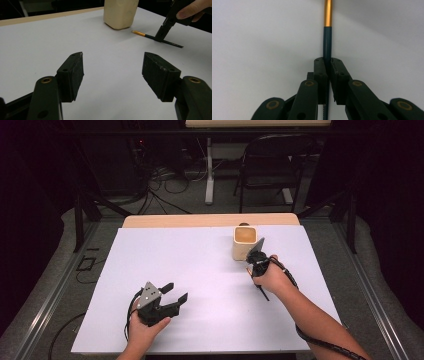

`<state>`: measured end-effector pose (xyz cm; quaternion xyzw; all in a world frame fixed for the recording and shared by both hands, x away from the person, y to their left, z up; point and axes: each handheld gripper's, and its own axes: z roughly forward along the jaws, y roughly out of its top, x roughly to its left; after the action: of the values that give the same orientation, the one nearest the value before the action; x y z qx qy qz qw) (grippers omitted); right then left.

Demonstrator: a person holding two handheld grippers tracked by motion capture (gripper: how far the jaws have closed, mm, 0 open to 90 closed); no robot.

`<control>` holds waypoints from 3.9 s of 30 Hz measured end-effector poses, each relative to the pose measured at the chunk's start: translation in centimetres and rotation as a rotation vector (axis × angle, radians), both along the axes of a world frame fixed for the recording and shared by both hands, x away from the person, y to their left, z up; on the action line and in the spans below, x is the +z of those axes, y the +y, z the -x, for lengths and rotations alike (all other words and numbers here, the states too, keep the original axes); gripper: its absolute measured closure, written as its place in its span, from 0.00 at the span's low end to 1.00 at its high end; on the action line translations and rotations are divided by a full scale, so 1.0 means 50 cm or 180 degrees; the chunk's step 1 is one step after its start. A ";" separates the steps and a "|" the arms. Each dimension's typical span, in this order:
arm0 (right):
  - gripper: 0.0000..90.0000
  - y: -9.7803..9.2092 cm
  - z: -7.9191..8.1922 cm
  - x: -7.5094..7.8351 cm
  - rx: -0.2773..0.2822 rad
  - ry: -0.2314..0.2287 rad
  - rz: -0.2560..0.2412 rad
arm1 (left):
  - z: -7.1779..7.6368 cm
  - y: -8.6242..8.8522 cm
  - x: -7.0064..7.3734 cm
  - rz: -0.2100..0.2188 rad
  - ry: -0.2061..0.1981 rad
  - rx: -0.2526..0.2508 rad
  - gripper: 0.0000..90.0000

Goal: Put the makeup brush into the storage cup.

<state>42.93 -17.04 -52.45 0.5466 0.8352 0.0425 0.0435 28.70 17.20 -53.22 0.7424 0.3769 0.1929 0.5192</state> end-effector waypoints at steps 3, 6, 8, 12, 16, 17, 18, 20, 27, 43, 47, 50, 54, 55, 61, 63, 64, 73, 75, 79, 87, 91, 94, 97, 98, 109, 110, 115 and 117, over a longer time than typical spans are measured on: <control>0.93 -0.001 0.003 -0.001 0.0063 0.0020 -0.0054 | -0.001 -0.001 -0.001 -0.0001 0.0000 -0.0007 0.38; 0.93 -0.003 0.004 0.001 0.0154 0.0057 -0.0035 | -0.001 -0.001 -0.001 0.0004 -0.0004 -0.0005 0.38; 0.93 -0.004 0.004 0.003 0.0220 0.0082 0.0019 | -0.001 -0.001 -0.001 0.0005 -0.0004 -0.0008 0.38; 0.92 -0.005 0.004 0.000 0.0210 0.0041 -0.0030 | -0.001 0.000 -0.001 -0.0001 0.0000 -0.0002 0.38; 0.88 -0.001 0.002 0.006 0.0224 -0.0005 -0.0047 | 0.000 0.000 -0.001 0.0001 0.0004 -0.0002 0.38; 0.87 0.000 0.001 0.009 0.0241 -0.0029 -0.0053 | -0.001 -0.001 -0.001 0.0003 0.0002 -0.0001 0.38; 0.87 0.002 0.000 0.012 0.0226 -0.0041 -0.0069 | -0.001 -0.001 -0.001 0.0007 -0.0002 -0.0006 0.38; 0.84 0.007 -0.004 0.017 0.0246 -0.0097 -0.0100 | -0.001 -0.002 -0.001 0.0000 0.0007 -0.0009 0.38; 0.83 0.025 -0.025 0.018 0.0307 -0.0102 -0.0050 | -0.002 0.000 -0.002 -0.0001 0.0010 -0.0021 0.38; 0.87 0.044 -0.052 -0.002 0.0302 -0.0067 0.0045 | -0.002 0.003 -0.002 0.0008 0.0005 -0.0019 0.38; 0.91 0.042 -0.055 -0.002 0.0287 -0.0028 0.0025 | -0.002 0.002 -0.002 0.0011 0.0008 -0.0019 0.38; 0.93 0.042 -0.054 -0.002 0.0274 -0.0007 0.0001 | -0.002 0.002 -0.002 0.0009 0.0006 -0.0021 0.38; 0.93 0.041 -0.054 -0.003 0.0264 -0.0010 -0.0009 | -0.002 0.002 -0.002 0.0010 0.0008 -0.0014 0.38; 0.93 0.041 -0.054 -0.002 0.0264 -0.0006 0.0001 | -0.002 0.003 -0.002 0.0016 0.0008 -0.0018 0.38; 0.93 0.041 -0.051 0.006 0.0283 -0.0054 0.0040 | -0.002 0.002 -0.003 0.0016 0.0013 -0.0018 0.38; 0.93 0.040 -0.050 0.015 0.0295 -0.0058 0.0001 | -0.002 0.002 -0.003 0.0011 0.0017 -0.0025 0.38; 0.93 0.039 -0.049 0.020 0.0295 -0.0082 -0.0021 | -0.002 0.001 -0.003 0.0011 0.0016 -0.0025 0.38; 0.93 0.037 -0.031 0.072 0.0434 -0.0319 -0.0154 | -0.002 0.000 -0.003 0.0004 0.0021 -0.0016 0.38; 0.93 0.038 -0.024 0.086 0.0474 -0.0296 -0.0199 | -0.002 0.001 -0.003 -0.0001 0.0019 -0.0015 0.38; 0.93 0.037 -0.011 0.098 0.0507 -0.0433 -0.0345 | -0.002 0.000 -0.003 0.0000 0.0024 -0.0012 0.38; 0.93 0.030 0.014 0.118 0.0612 -0.0672 -0.0669 | -0.002 0.000 -0.003 -0.0004 0.0021 -0.0008 0.38; 0.93 0.023 0.040 0.140 0.0724 -0.0901 -0.1011 | -0.004 0.001 -0.004 0.0005 0.0045 -0.0005 0.38; 0.93 0.014 0.060 0.145 0.0800 -0.1218 -0.1276 | -0.003 -0.001 -0.003 0.0015 0.0032 -0.0003 0.38; 0.93 0.002 0.080 0.151 0.0819 -0.1519 -0.1491 | -0.004 -0.002 -0.003 0.0018 0.0044 -0.0002 0.38; 0.93 -0.001 0.088 0.153 0.0820 -0.1619 -0.1550 | -0.004 -0.003 -0.003 0.0019 0.0049 -0.0005 0.38; 0.93 -0.015 0.149 0.150 0.0829 -0.2421 -0.1897 | -0.004 -0.012 0.003 -0.0003 0.0036 -0.0076 0.39; 0.93 -0.016 0.154 0.150 0.0840 -0.2461 -0.1921 | -0.004 -0.012 0.004 -0.0008 0.0038 -0.0081 0.39; 0.93 -0.009 0.169 0.148 0.0900 -0.2603 -0.1936 | -0.004 -0.014 0.008 0.0043 0.0050 -0.0088 0.39; 0.93 -0.005 0.173 0.148 0.0928 -0.2651 -0.1950 | -0.004 -0.016 0.011 0.0055 0.0059 -0.0102 0.39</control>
<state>34.28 -17.27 -45.04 0.3495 0.7638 0.5031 0.2032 28.93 16.42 -52.69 0.7456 0.3715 0.1744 0.5251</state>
